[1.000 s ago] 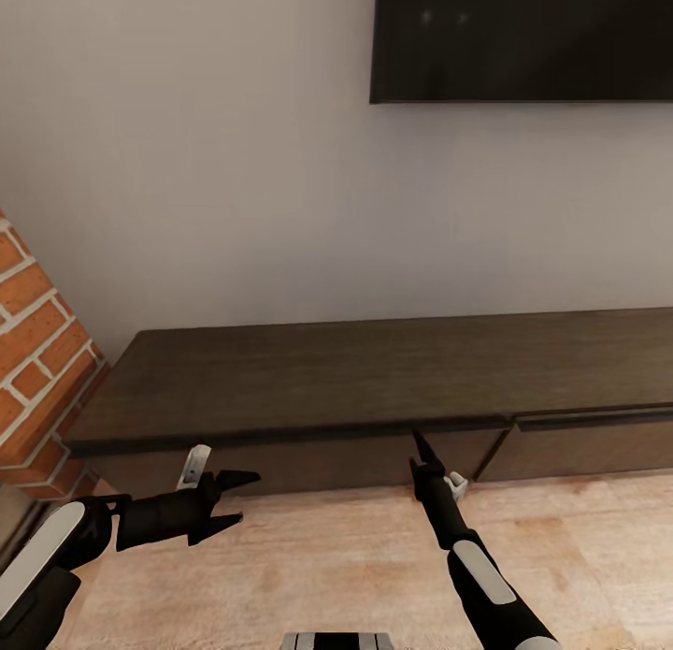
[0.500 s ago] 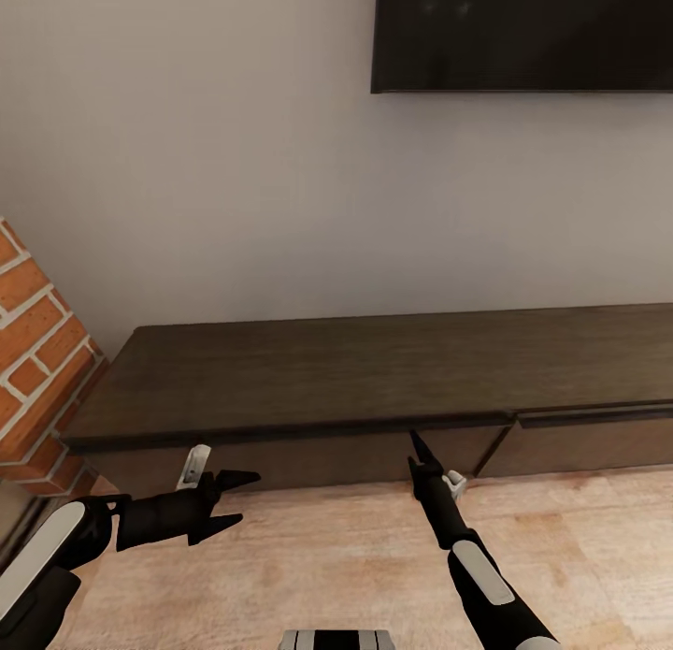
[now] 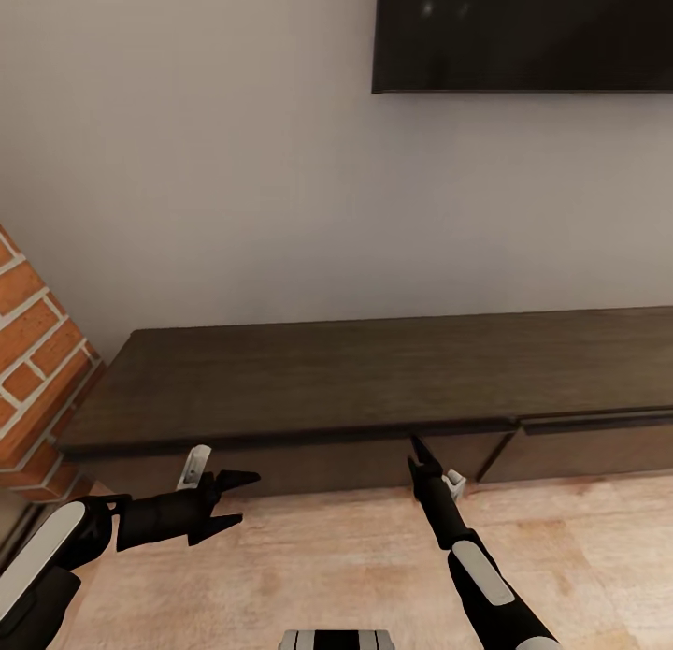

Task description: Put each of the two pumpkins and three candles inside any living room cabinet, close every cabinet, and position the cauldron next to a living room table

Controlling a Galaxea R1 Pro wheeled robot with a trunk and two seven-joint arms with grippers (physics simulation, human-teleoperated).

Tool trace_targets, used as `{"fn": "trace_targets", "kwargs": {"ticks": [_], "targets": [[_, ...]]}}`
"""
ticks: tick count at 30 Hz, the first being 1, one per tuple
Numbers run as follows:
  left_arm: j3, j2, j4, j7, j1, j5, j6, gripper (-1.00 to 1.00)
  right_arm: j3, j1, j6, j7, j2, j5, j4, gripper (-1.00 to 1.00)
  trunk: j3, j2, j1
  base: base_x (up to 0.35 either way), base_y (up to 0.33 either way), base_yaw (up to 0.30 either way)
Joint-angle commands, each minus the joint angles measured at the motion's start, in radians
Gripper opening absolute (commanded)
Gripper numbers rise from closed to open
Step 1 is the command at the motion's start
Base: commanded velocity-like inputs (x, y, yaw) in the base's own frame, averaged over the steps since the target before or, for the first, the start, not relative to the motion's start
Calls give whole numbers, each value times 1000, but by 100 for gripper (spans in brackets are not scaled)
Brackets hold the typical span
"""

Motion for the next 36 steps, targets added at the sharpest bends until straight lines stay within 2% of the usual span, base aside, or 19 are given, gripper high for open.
{"fn": "trace_targets", "kwargs": {"ticks": [1, 18, 21, 26, 28, 36], "targets": [[-1, 1, -1, 10, -1, 11, 0, 100, 2, 0, 4, 4, 0, -11, 1, 100, -1, 0, 0, 151, 0, 0], [0, 1, -2, 10, -1, 11, 0, 100, 1, 0, 4, 4, 0, -12, 1, 100, -1, 0, 0, 49, 0, 0], [-1, 1, -2, 10, -1, 11, 0, 100, 1, 0, 4, 4, 0, -12, 1, 100, -12, -1, 1, 0, 0, 0], [-1, 0, -2, 9, -1, 11, 0, 100, 1, 0, 4, 4, 0, -12, 1, 100, -12, -1, 1, 0, 0, 0], [-1, 0, -2, 9, -1, 11, 0, 100, 1, 0, 4, 4, 0, -12, 1, 100, -20, -1, 2, 0, 0, 0], [-1, 0, -2, 9, -1, 11, 0, 100, 1, 0, 4, 4, 0, -12, 1, 100, -20, -1, 2, 0, 0, 0]]}}
